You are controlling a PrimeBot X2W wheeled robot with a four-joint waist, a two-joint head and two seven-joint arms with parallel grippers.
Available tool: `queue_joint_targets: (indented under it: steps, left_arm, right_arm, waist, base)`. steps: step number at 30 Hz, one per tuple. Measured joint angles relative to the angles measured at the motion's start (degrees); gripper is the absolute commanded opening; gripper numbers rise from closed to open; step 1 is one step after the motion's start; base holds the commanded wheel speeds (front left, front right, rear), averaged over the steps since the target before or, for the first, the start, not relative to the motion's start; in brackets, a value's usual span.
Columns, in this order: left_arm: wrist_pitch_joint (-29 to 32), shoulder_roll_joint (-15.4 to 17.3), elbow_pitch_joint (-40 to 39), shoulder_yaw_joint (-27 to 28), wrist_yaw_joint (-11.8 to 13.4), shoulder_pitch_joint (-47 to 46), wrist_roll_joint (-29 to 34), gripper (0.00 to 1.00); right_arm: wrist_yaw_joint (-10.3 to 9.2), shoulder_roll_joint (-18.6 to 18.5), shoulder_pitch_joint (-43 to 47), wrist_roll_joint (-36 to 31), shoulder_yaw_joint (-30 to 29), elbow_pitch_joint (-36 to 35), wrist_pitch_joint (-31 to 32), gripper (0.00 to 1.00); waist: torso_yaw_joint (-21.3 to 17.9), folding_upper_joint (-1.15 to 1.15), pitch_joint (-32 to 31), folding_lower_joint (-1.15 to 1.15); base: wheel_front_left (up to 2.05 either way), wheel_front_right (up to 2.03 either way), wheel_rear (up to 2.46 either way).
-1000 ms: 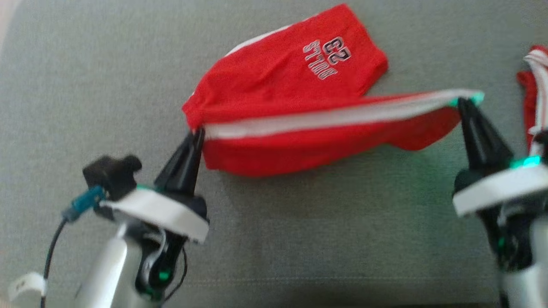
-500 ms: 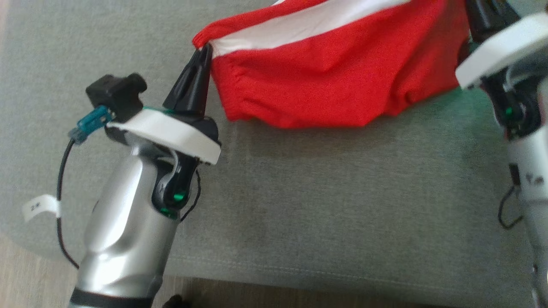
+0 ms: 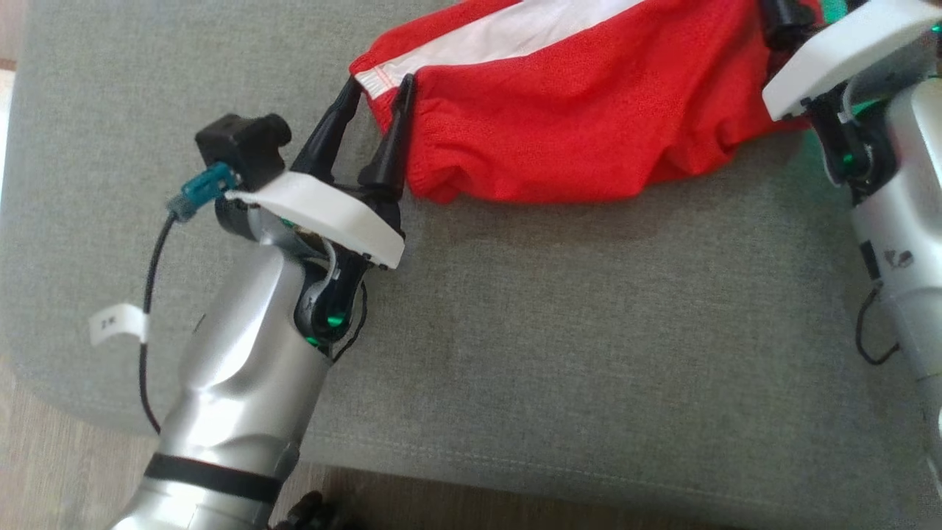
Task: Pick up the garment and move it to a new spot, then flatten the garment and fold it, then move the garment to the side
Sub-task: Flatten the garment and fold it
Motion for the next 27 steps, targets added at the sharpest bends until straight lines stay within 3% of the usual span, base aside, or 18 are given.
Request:
queue_joint_targets:
  steps: [2,6,10,13,17,27]
  left_arm:
    - [-1.2,0.0,0.5,0.0,0.7,0.2,1.0,1.0]
    - [-3.1,1.0,-1.5,0.2,4.6,2.8,5.2,1.0]
    - [-3.4,2.8,-7.3,2.4,8.8,7.6,10.3,1.0]
    - [-3.4,3.7,-12.8,4.4,10.3,10.5,13.5,1.0]
    - [-3.8,5.1,-16.5,6.0,10.7,13.8,15.9,1.0]
    - [-3.8,7.0,-18.1,7.4,11.1,20.0,18.2,1.0]
  right_arm:
    - [0.0,0.0,0.3,-0.1,0.3,0.2,-3.7,1.0]
    - [0.0,0.1,3.3,-2.4,-1.0,-0.4,-10.1,1.0]
    - [0.0,1.1,10.1,-6.3,-5.3,-3.9,-12.9,1.0]
    - [0.0,2.7,15.4,-9.0,-9.0,-8.4,-13.4,1.0]
    - [0.0,5.1,23.2,-12.2,-13.6,-15.6,-13.2,1.0]
    - [0.0,10.5,41.5,-17.2,-19.5,-32.3,-5.3,1.0]
  waist:
    - [-0.3,0.0,-0.7,0.0]
    - [-1.4,0.0,-2.3,-0.01]
    - [-2.9,0.0,-4.3,-0.01]
    - [-4.2,0.0,-6.0,-0.01]
    - [-6.0,0.0,-8.2,-0.01]
    - [-10.2,0.0,-12.6,-0.01]
  base:
    - [0.0,0.0,0.0]
    - [0.0,0.0,0.0]
    - [0.0,0.0,0.0]
    - [0.0,0.0,0.0]
    - [0.0,0.0,0.0]
    - [0.0,0.0,0.0]
